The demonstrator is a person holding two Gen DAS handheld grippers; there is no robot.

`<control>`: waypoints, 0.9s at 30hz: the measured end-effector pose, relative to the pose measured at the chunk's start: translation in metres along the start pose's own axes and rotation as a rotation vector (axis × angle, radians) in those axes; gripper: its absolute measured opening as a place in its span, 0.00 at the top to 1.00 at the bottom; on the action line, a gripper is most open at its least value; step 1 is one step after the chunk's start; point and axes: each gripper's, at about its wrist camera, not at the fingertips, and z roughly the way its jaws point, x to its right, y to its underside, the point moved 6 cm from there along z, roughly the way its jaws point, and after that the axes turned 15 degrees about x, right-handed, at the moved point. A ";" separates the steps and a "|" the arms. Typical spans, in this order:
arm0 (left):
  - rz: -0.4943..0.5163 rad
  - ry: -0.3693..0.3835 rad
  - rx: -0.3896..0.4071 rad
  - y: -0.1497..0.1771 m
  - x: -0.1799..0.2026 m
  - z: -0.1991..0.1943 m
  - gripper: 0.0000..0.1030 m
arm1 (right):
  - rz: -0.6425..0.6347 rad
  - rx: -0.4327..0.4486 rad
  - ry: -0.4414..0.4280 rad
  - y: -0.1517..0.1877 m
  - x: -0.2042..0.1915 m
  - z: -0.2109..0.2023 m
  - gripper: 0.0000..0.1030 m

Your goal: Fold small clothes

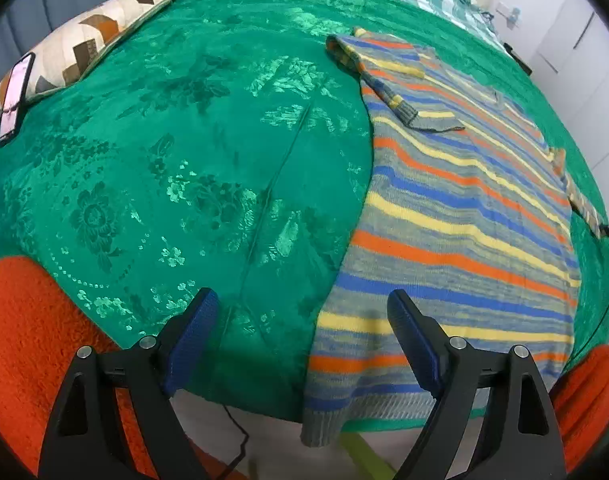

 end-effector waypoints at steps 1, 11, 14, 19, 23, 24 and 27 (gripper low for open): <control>-0.002 0.000 0.000 0.000 0.000 0.000 0.15 | 0.024 -0.010 0.017 0.005 0.006 0.000 0.97; -0.033 0.003 -0.009 0.001 -0.007 0.002 0.15 | 0.067 -0.064 0.087 0.029 0.026 -0.009 0.97; -0.037 0.004 -0.007 0.002 -0.009 0.001 0.15 | 0.054 -0.065 0.106 0.032 0.027 -0.010 0.97; -0.042 0.007 -0.011 0.002 -0.010 0.002 0.15 | 0.107 -0.081 0.077 0.031 0.031 -0.006 0.97; -0.041 0.006 -0.009 0.002 -0.010 0.002 0.15 | 0.142 -0.076 0.069 0.032 0.045 -0.015 0.89; -0.041 0.004 -0.009 0.002 -0.010 0.002 0.15 | 0.151 -0.063 0.079 0.030 0.049 -0.020 0.87; -0.033 0.001 -0.016 0.003 -0.007 0.004 0.15 | 0.092 0.021 0.068 0.018 0.043 -0.042 0.86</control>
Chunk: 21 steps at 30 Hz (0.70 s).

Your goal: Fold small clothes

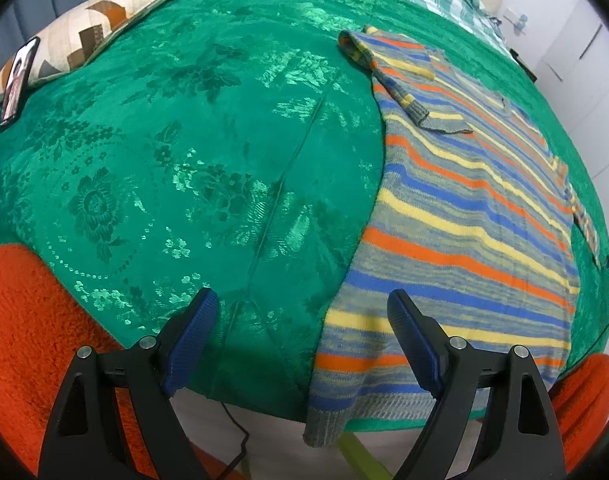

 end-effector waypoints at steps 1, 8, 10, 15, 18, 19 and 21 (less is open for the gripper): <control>0.008 -0.003 -0.005 0.001 0.002 0.002 0.15 | -0.042 0.019 -0.038 -0.003 -0.012 -0.005 0.86; 0.081 -0.017 0.026 -0.001 0.010 -0.009 0.15 | -0.192 0.015 -0.214 0.022 -0.076 0.006 0.61; 0.089 -0.017 0.033 -0.001 0.009 -0.013 0.15 | -0.195 -0.026 -0.170 0.036 -0.068 0.025 0.61; 0.080 -0.004 0.029 -0.004 0.008 -0.016 0.15 | -0.174 -0.002 -0.143 0.044 -0.042 0.019 0.66; 0.103 0.028 0.009 -0.013 0.016 -0.016 0.15 | -0.231 0.032 -0.109 0.045 -0.037 -0.005 0.61; 0.125 0.042 0.022 -0.021 0.022 -0.020 0.15 | -0.246 0.054 -0.116 0.045 -0.035 -0.020 0.59; 0.180 0.080 0.076 -0.045 0.035 -0.030 0.15 | -0.279 0.097 -0.115 0.043 -0.033 -0.041 0.56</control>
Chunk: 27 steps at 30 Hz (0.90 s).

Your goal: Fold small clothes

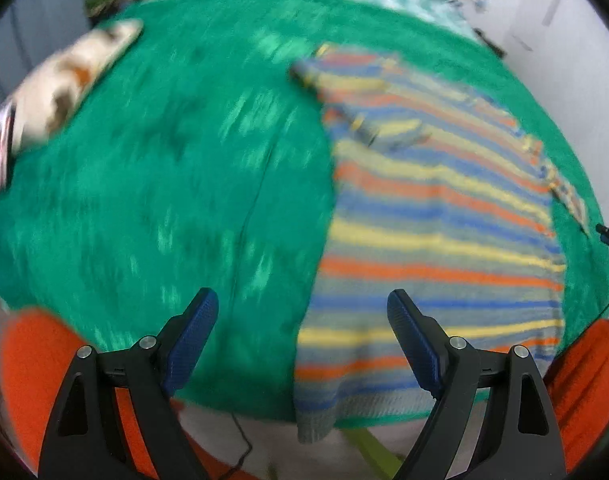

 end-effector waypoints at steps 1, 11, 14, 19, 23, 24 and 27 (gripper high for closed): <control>0.022 0.017 0.020 -0.011 0.004 -0.002 0.15 | -0.043 0.036 0.016 0.001 0.001 -0.018 0.55; 0.539 0.248 0.044 -0.081 0.111 0.070 0.21 | -0.124 0.157 0.057 0.038 0.002 -0.106 0.49; 0.717 0.212 -0.040 -0.060 0.123 0.116 0.30 | -0.108 0.181 0.072 0.039 0.004 -0.110 0.48; 0.734 0.174 -0.077 -0.062 0.123 0.156 0.31 | -0.090 0.174 0.080 0.040 0.003 -0.103 0.46; 0.554 0.194 -0.111 -0.075 0.107 0.172 0.31 | -0.097 0.162 0.078 0.041 0.003 -0.098 0.46; 0.508 0.203 -0.122 -0.075 0.103 0.176 0.36 | -0.095 0.161 0.079 0.042 0.003 -0.098 0.46; 0.411 0.206 -0.137 -0.078 0.087 0.180 0.86 | -0.080 0.156 0.080 0.042 0.006 -0.095 0.46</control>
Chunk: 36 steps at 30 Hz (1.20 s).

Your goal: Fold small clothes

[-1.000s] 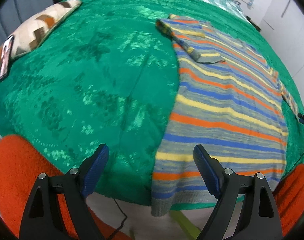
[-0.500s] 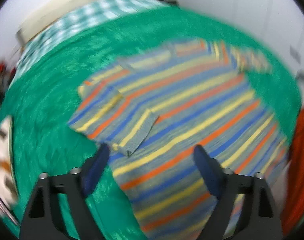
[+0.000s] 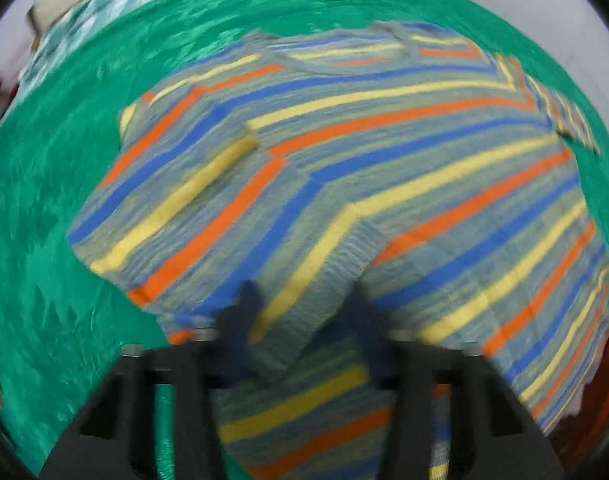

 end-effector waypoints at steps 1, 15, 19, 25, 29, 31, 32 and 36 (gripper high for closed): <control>-0.049 0.007 0.003 -0.002 -0.009 -0.004 0.96 | 0.006 -0.007 0.000 0.001 0.001 0.002 0.46; -0.770 -0.314 0.247 0.001 -0.270 -0.103 0.97 | -0.014 -0.037 -0.003 0.004 -0.005 0.008 0.45; -0.764 -0.389 0.179 0.017 -0.281 -0.081 0.97 | -0.039 -0.048 0.004 0.005 -0.008 0.009 0.45; -0.858 -0.394 0.193 0.030 -0.282 -0.117 0.98 | -0.047 -0.063 0.007 0.007 -0.008 0.013 0.45; -0.896 -0.364 0.194 0.032 -0.290 -0.135 0.99 | -0.061 -0.070 0.010 0.007 -0.011 0.014 0.46; -0.887 -0.325 0.147 0.036 -0.294 -0.120 0.98 | -0.071 -0.072 0.012 0.008 -0.012 0.014 0.46; -0.866 -0.322 0.101 0.040 -0.295 -0.106 0.97 | -0.075 -0.072 0.014 0.008 -0.013 0.014 0.46; -0.890 -0.327 -0.015 0.077 -0.296 -0.067 0.89 | -0.084 -0.071 0.015 0.007 -0.015 0.014 0.45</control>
